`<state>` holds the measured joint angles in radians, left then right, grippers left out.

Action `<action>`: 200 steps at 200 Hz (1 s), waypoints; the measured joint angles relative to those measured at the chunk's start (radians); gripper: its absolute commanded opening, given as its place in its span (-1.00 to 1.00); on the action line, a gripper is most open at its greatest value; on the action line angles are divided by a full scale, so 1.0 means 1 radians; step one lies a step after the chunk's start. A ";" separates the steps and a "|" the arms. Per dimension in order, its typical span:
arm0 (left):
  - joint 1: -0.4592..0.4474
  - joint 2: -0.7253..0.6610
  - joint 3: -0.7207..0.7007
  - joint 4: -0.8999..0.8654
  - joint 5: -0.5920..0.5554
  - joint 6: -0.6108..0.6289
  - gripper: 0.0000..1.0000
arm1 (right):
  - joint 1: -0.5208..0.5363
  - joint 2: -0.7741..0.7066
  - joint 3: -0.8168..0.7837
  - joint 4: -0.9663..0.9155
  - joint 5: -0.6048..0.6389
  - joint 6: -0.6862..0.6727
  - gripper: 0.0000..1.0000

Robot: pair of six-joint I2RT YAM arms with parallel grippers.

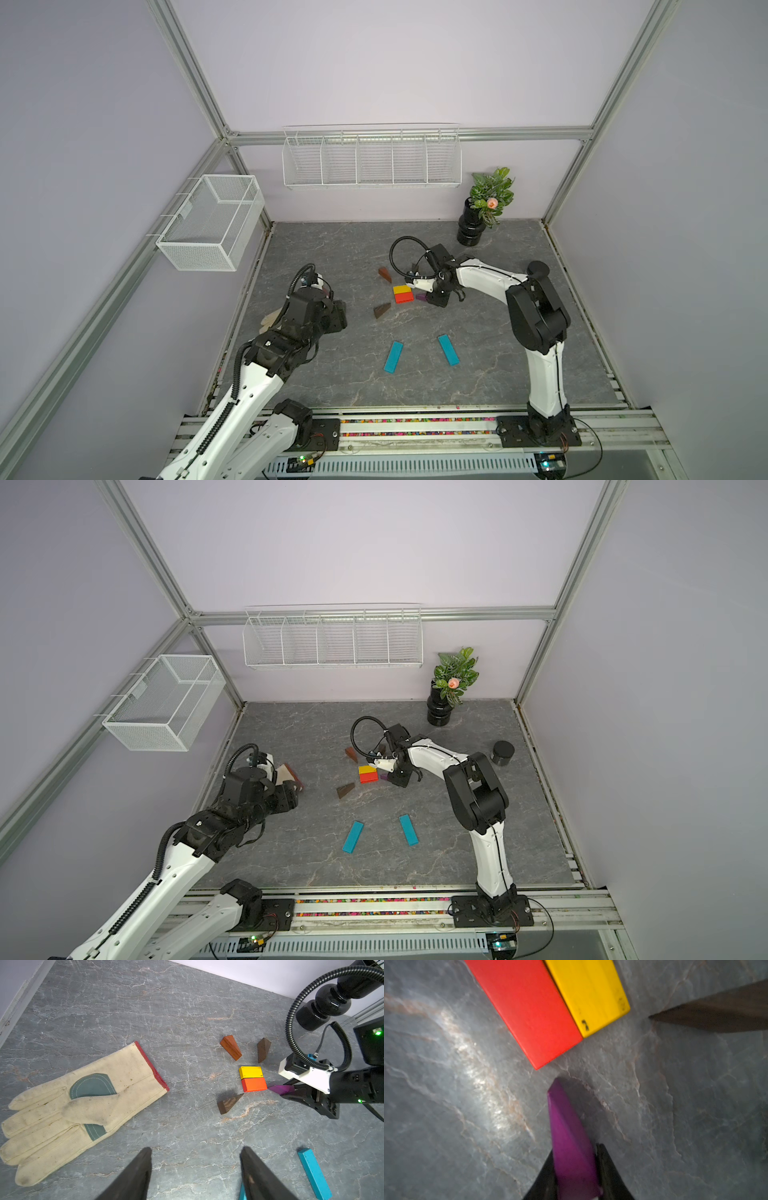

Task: Assemble a small pinwheel with building blocks
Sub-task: Assemble the building block at the center of the board.

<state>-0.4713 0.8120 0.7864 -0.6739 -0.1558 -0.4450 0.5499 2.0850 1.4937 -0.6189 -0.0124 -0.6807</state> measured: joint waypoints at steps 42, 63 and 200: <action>0.000 0.007 -0.006 0.010 0.007 -0.007 0.40 | -0.007 -0.011 -0.016 0.006 -0.011 0.002 -0.47; 0.000 0.007 -0.007 0.011 0.008 -0.010 0.40 | -0.007 -0.011 -0.018 0.006 -0.015 0.004 -0.46; 0.000 0.019 -0.022 0.032 0.026 -0.019 0.41 | -0.012 -0.021 -0.027 0.000 -0.032 0.055 0.40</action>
<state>-0.4713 0.8310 0.7647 -0.6418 -0.1303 -0.4644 0.5377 2.0636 1.4666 -0.6186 -0.0441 -0.6258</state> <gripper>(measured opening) 0.703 0.665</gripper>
